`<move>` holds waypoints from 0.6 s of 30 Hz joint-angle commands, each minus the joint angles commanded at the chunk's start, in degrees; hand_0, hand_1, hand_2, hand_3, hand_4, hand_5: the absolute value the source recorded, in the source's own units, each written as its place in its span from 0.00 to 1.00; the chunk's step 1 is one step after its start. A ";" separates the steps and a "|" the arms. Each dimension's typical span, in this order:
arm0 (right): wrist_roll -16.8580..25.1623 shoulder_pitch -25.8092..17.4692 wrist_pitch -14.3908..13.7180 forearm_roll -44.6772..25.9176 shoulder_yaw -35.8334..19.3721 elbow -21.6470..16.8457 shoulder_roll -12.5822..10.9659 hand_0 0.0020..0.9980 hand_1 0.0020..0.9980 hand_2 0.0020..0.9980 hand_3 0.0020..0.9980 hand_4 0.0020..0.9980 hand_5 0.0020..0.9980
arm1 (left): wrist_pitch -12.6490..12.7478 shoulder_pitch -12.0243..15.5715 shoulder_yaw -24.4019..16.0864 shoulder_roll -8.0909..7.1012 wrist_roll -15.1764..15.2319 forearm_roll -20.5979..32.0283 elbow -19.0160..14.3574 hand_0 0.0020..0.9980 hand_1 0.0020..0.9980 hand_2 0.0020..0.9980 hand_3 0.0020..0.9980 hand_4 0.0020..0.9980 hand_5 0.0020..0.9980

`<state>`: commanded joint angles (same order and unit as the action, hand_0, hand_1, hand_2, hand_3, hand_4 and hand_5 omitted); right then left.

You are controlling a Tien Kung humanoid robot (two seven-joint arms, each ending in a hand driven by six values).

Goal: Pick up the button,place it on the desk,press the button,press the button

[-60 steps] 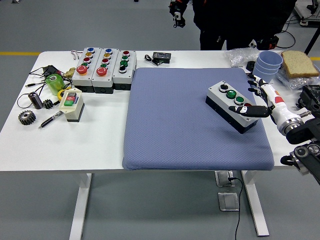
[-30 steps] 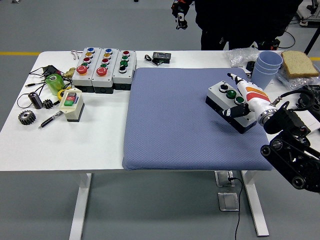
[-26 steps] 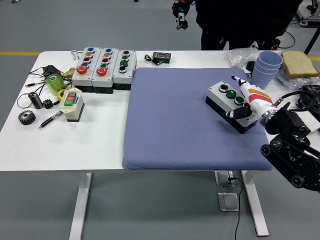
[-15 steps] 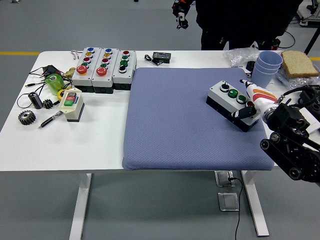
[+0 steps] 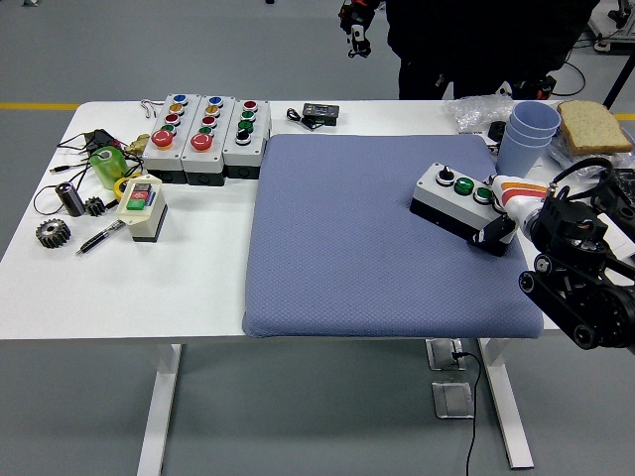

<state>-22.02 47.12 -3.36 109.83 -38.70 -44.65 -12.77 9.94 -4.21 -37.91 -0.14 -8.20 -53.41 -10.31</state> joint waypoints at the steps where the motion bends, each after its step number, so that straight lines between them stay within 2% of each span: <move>1: -0.25 -0.07 -0.03 0.19 0.19 -0.32 -0.22 0.52 0.53 0.63 0.71 0.97 0.20 | 0.01 0.10 0.24 -0.02 0.01 0.25 0.00 0.63 0.66 0.68 0.60 0.34 0.64; 2: -0.72 -0.22 -0.47 0.39 0.23 -0.52 -0.39 0.39 0.39 0.49 0.51 0.79 0.18 | 0.04 0.18 0.84 -0.10 0.11 0.79 0.00 0.63 0.66 0.68 0.60 0.34 0.64; 4: -2.16 -0.83 -2.83 0.70 0.01 -1.01 -0.97 0.39 0.39 0.49 0.51 0.79 0.18 | 0.14 0.42 2.80 -0.27 0.37 2.59 0.00 0.63 0.66 0.68 0.60 0.34 0.64; 7: -1.98 -1.49 -5.56 -0.48 -0.16 -1.80 -1.80 0.39 0.39 0.49 0.51 0.79 0.18 | 0.19 0.65 2.96 -0.30 0.48 3.05 0.00 0.63 0.66 0.68 0.60 0.34 0.64; 8: -1.23 -1.90 -7.23 -1.01 -0.14 -2.50 -2.41 0.09 0.02 0.32 0.43 0.63 0.21 | 0.15 0.71 2.86 -0.34 0.46 2.90 0.00 0.63 0.66 0.68 0.60 0.34 0.64; 9: -0.92 -2.06 -8.36 -1.23 -0.13 -2.79 -2.66 0.09 0.02 0.32 0.43 0.63 0.21 | 0.13 0.73 2.82 -0.36 0.46 2.83 0.00 0.63 0.66 0.68 0.60 0.34 0.64; 12: 3.32 -3.08 -15.17 -3.69 0.43 -4.32 -4.44 0.09 0.02 0.32 0.43 0.63 0.21 | 0.09 0.71 2.57 -0.37 0.32 2.06 0.00 0.63 0.66 0.68 0.60 0.34 0.64; 13: 3.97 -3.15 -16.58 -3.95 0.51 -4.50 -4.65 0.09 0.02 0.32 0.43 0.63 0.21 | 0.08 0.69 2.51 -0.37 0.30 1.91 0.00 0.63 0.66 0.68 0.60 0.34 0.64; 14: 5.60 -3.29 -18.17 -4.31 0.70 -4.97 -5.18 0.00 0.00 0.25 0.39 0.58 0.22 | 0.06 0.62 2.41 -0.37 0.28 1.52 0.00 0.63 0.66 0.68 0.60 0.34 0.64; 16: 8.54 -3.35 -18.79 -5.32 1.08 -6.80 -6.54 0.00 0.00 0.25 0.39 0.58 0.22 | 0.02 0.45 1.95 -0.33 0.23 1.07 0.00 0.63 0.66 0.68 0.60 0.34 0.64; 17: 10.16 -3.34 -18.30 -5.88 1.12 -7.69 -7.15 0.00 0.00 0.25 0.39 0.58 0.22 | 0.02 0.37 1.63 -0.30 0.21 0.92 0.00 0.63 0.66 0.68 0.60 0.34 0.64; 18: 12.50 -3.22 -16.54 -6.80 1.22 -9.14 -8.07 0.00 0.00 0.25 0.39 0.58 0.22 | 0.03 0.27 1.52 -0.28 0.24 1.03 0.00 0.63 0.66 0.68 0.60 0.34 0.64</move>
<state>-9.52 43.91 -19.90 103.03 -37.48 -53.79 -20.84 9.97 -3.94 -36.39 -0.42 -7.96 -52.38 -10.31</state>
